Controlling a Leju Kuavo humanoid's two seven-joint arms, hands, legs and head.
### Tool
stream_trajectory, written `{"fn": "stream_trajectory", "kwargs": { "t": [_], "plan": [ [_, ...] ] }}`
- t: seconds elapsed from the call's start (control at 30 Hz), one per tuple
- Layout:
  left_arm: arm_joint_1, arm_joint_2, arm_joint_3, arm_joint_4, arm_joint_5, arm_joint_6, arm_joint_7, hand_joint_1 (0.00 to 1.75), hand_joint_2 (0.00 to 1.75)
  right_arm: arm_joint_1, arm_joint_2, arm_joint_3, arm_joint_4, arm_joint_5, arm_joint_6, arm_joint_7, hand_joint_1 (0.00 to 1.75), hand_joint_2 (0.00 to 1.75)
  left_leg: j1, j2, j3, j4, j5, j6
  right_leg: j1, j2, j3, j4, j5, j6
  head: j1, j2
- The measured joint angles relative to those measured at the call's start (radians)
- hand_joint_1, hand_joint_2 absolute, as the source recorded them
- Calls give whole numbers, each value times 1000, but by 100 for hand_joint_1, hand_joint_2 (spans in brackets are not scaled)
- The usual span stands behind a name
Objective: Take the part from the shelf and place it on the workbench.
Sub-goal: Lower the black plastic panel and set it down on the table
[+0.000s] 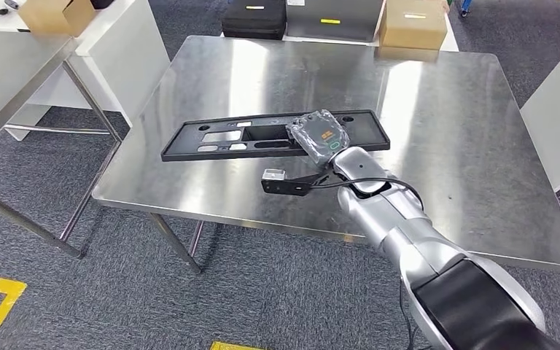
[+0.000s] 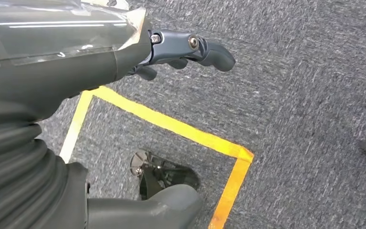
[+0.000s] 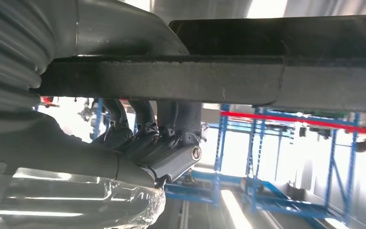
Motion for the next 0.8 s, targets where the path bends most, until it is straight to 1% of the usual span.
{"fn": "stream_trajectory", "kwargs": {
  "t": [0.03, 0.07, 0.13, 0.17, 0.2, 0.23, 0.27, 0.3, 0.33, 0.37, 0.4, 0.43, 0.47, 0.5, 0.53, 0.57, 0.6, 0.63, 0.67, 0.7, 0.73, 0.77, 0.8],
  "plan": [
    [-1, 0, 0, 0, 0, 0, 0, 0, 175, -4, 1, -1, 0, 0, 0, 0, 138, 175, 2, 7, -15, 30, -1, -3, 1, 1, 13, 0, -3, -7, -1, 0],
    [-1, 1, 0, 0, 0, 0, 0, 0, 175, -7, 2, -2, 0, 1, 0, 1, 138, 175, 2, 14, -43, 77, -4, -5, 2, 1, 24, -1, -10, -12, -1, 0],
    [0, 1, 0, 0, 0, 0, 0, 0, 175, -10, 4, -3, 1, 3, 1, 3, 138, 175, 1, 23, -130, 189, -25, -7, 6, 1, 46, -2, -28, -19, -1, 0],
    [1, 1, 0, -1, 0, 0, 0, 0, 175, -8, 4, -3, 2, 5, 1, 4, 138, 175, 1, 24, -171, 225, -40, -6, 9, 2, 58, -2, -40, -21, 0, 0],
    [2, 1, 0, -1, 0, 0, 0, 0, 175, -6, 5, -3, 3, 7, 1, 6, 138, 175, -2, 24, -201, 234, -51, -2, 11, 3, 73, -3, -54, -22, 0, 0],
    [2, 1, 1, -1, 0, 0, 0, 0, 175, -5, 6, -3, 4, 9, 2, 8, 138, 175, -6, 24, -216, 212, -49, 4, 13, 3, 90, -3, -67, -22, 0, 0],
    [3, 2, 2, -1, 0, 0, 0, 0, 175, -4, 7, -3, 4, 11, 2, 10, 138, 175, -12, 24, -218, 166, -27, 15, 16, 4, 109, -5, -82, -23, 0, 0],
    [3, 3, 3, -1, 0, 0, 0, 0, 175, -3, 8, -3, 5, 13, 2, 12, 138, 175, -22, 23, -211, 101, 27, 30, 16, 5, 124, -9, -97, -23, 0, 0],
    [4, 6, 4, -1, 0, 0, 0, 0, 175, -1, 9, -3, 6, 16, 4, 14, 138, 175, -32, 18, -202, 45, 93, 45, 18, 6, 143, -15, -112, -20, 2, 0],
    [6, 8, 6, -1, 0, 0, 1, 0, 175, 1, 9, -3, 8, 18, 5, 16, 138, 175, -42, 15, -189, 3, 145, 58, 19, 8, 158, -28, -122, -17, 2, 0],
    [7, 11, 6, -1, 0, 0, 2, 0, 175, 3, 10, -3, 10, 21, 6, 18, 138, 175, -48, 11, -178, -22, 181, 69, 19, 9, 175, -43, -127, -12, 3, 0],
    [7, 12, 6, -2, 0, 0, 2, 0, 175, 3, 11, -4, 11, 23, 7, 20, 138, 175, -53, 8, -167, -31, 185, 76, 20, 11, 191, -52, -122, -2, 3, 0],
    [6, 12, 7, -3, 0, 0, 3, 0, 175, 1, 11, -5, 11, 24, 7, 21, 138, 175, -55, 10, -152, -40, 171, 81, 20, 10, 197, -53, -110, 9, 0, 0],
    [5, 13, 7, -4, 0, 0, 3, 0, 175, -1, 12, -6, 10, 25, 7, 22, 138, 175, -57, 11, -140, -49, 163, 85, 20, 10, 201, -45, -95, 19, -1, 0],
    [4, 12, 7, -4, 0, 0, 2, 0, 175, -4, 12, -8, 9, 25, 6, 23, 138, 175, -56, 11, -125, -60, 154, 88, 20, 8, 190, -20, -81, 27, 0, 0],
    [4, 11, 7, -5, -1, 0, 1, 0, 175, -7, 12, -10, 9, 24, 6, 24, 138, 175, -54, 9, -108, -68, 147, 89, 21, 8, 169, 20, -72, 29, 0, 0],
    [3, 9, 7, -5, -2, 2, -3, 0, 175, -7, 11, -11, 10, 25, 6, 25, 138, 175, -52, 8, -91, -76, 141, 91, 22, 7, 137, 73, -71, 27, 1, 0],
    [3, 7, 7, -5, -6, 12, -12, 0, 175, -4, 8, -12, 11, 27, 6, 27, 138, 175, -50, 6, -74, -82, 131, 92, 23, 6, 93, 132, -82, 21, 1, 0],
    [2, 7, 7, -6, -12, 28, -24, 0, 175, 2, 6, -12, 12, 30, 5, 29, 138, 175, -50, 5, -58, -84, 121, 93, 23, 6, 47, 179, -108, 13, 1, 0],
    [1, 6, 7, -6, -20, 51, -42, 0, 175, 11, 2, -12, 14, 35, 5, 30, 138, 175, -49, 2, -43, -85, 109, 94, 23, 6, 3, 207, -147, 5, 2, 0],
    [2, 5, 6, -6, -30, 85, -69, 0, 175, 21, -3, -12, 16, 39, 4, 31, 103, 131, -49, -2, -28, -86, 96, 92, 22, 6, -34, 209, -188, 0, 2, 0],
    [3, 2, 5, -6, -38, 121, -102, 0, 175, 29, -7, -13, 18, 41, 3, 31, 69, 87, -49, -7, -13, -86, 83, 89, 19, 5, -61, 188, -215, 0, 2, 0],
    [4, 0, 5, -7, -44, 158, -137, 0, 175, 35, -12, -13, 20, 43, 3, 31, 34, 44, -49, -10, 0, -86, 70, 85, 14, 5, -80, 149, -212, 10, 2, 0]
  ]
}}
